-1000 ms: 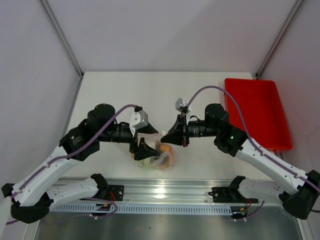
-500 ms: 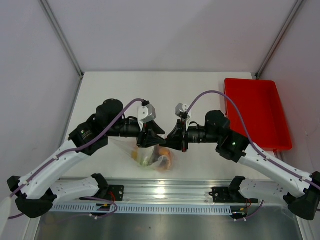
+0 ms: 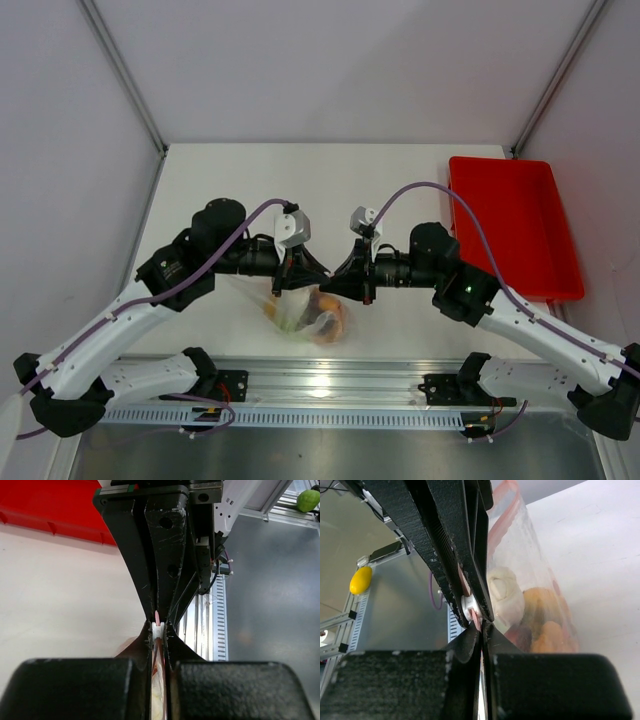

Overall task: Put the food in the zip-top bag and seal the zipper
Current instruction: Zip the zipper food storage bag at the center of the board.

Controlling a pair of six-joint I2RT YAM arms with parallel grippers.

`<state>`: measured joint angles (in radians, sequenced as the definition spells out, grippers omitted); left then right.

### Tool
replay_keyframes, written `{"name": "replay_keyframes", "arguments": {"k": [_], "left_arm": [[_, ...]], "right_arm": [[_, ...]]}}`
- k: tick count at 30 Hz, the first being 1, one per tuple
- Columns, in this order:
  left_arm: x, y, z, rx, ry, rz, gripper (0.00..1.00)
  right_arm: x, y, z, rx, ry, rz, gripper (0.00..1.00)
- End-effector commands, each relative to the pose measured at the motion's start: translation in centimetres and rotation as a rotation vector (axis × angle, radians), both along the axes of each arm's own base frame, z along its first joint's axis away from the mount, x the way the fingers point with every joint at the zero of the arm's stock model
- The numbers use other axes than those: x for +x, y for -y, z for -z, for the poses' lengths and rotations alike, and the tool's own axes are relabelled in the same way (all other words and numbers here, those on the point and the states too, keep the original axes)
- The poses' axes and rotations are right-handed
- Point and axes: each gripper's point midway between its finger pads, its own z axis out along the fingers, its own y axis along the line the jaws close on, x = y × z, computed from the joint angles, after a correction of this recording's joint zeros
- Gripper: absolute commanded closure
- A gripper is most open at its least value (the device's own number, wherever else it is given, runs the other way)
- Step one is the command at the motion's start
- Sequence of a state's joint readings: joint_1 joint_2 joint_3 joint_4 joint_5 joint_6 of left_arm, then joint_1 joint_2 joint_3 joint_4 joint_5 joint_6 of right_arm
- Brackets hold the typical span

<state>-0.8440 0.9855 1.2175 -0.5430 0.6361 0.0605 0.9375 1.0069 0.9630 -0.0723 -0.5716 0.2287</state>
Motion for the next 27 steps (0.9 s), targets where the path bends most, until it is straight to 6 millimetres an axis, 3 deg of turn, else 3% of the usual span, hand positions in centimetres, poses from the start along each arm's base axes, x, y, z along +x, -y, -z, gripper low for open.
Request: {"name": "replay_keyframes", "arguments": {"k": [1, 4, 11, 15, 19, 20, 23, 27], "left_arm": [[-0.3, -0.4, -1.1, -0.023, 0.019, 0.005, 0.99], [0.3, -0.6, -0.4, 0.008, 0.000, -0.034, 1.00], [1.6, -1.2, 0.8, 0.059, -0.033, -0.111, 0.99], [1.3, -1.3, 0.8, 0.053, -0.043, -0.111, 0.99], [0.7, -1.3, -0.2, 0.019, -0.040, -0.076, 0.99], [0.6, -1.2, -0.4, 0.013, -0.039, -0.069, 0.99], [0.0, -0.8, -1.5, -0.011, -0.041, -0.021, 1.00], [-0.5, -0.4, -2.1, -0.028, -0.045, 0.028, 0.99]], "right_arm": [[0.6, 0.1, -1.7, 0.051, 0.036, 0.064, 1.00], [1.2, 0.5, -1.6, 0.065, 0.026, 0.130, 1.00], [2.2, 1.4, -3.4, 0.175, 0.019, 0.233, 1.00], [2.3, 1.6, -3.5, 0.186, 0.012, 0.246, 1.00], [0.8, 0.6, -2.2, 0.093, 0.032, 0.116, 1.00], [-0.3, 0.4, -1.5, 0.052, 0.026, 0.035, 1.00], [-1.3, -0.4, -0.7, -0.016, 0.034, -0.071, 0.75], [-1.4, -0.7, -0.5, -0.009, 0.073, -0.101, 0.79]]}}
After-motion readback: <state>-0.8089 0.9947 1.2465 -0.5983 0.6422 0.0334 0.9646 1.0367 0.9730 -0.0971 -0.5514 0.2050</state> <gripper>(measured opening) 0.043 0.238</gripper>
